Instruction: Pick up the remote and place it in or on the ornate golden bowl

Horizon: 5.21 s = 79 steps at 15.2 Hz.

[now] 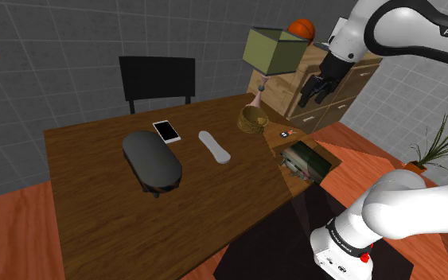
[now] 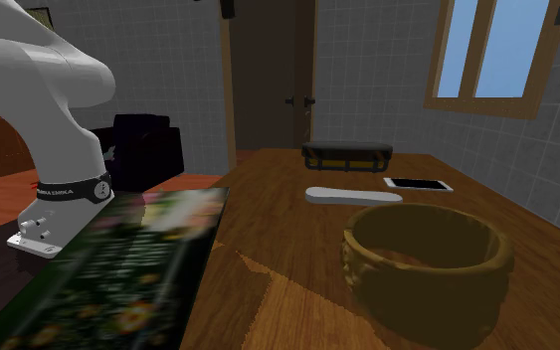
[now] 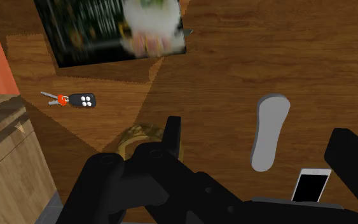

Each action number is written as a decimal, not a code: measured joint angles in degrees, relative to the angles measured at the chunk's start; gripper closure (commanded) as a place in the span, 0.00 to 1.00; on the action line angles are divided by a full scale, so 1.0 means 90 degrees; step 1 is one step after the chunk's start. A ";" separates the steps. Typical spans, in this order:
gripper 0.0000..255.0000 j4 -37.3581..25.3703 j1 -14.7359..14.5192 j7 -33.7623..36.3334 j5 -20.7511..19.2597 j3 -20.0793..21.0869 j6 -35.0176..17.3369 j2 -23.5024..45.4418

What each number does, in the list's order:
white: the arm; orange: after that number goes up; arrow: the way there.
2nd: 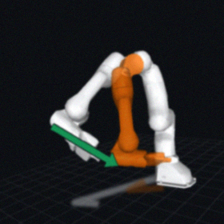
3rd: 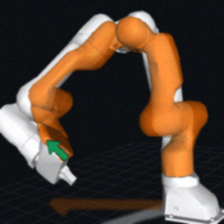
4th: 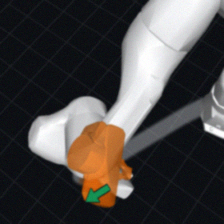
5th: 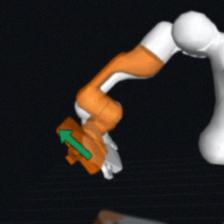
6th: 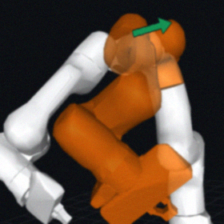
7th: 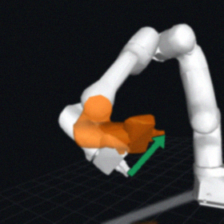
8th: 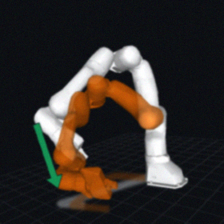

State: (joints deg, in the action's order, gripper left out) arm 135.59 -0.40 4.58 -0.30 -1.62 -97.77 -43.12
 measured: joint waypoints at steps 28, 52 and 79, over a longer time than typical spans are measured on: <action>0.00 -0.1402 -0.0431 0.1395 -0.0219 0.0930 -0.3676 0.5641; 1.00 -0.2458 -0.0673 0.1807 -0.0581 0.0879 -0.4508 0.7688; 1.00 -0.2721 -0.0598 0.1650 -0.0377 0.0975 -0.3219 0.6651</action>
State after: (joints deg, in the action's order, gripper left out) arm 111.10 -5.78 19.43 -3.69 7.15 -126.74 16.74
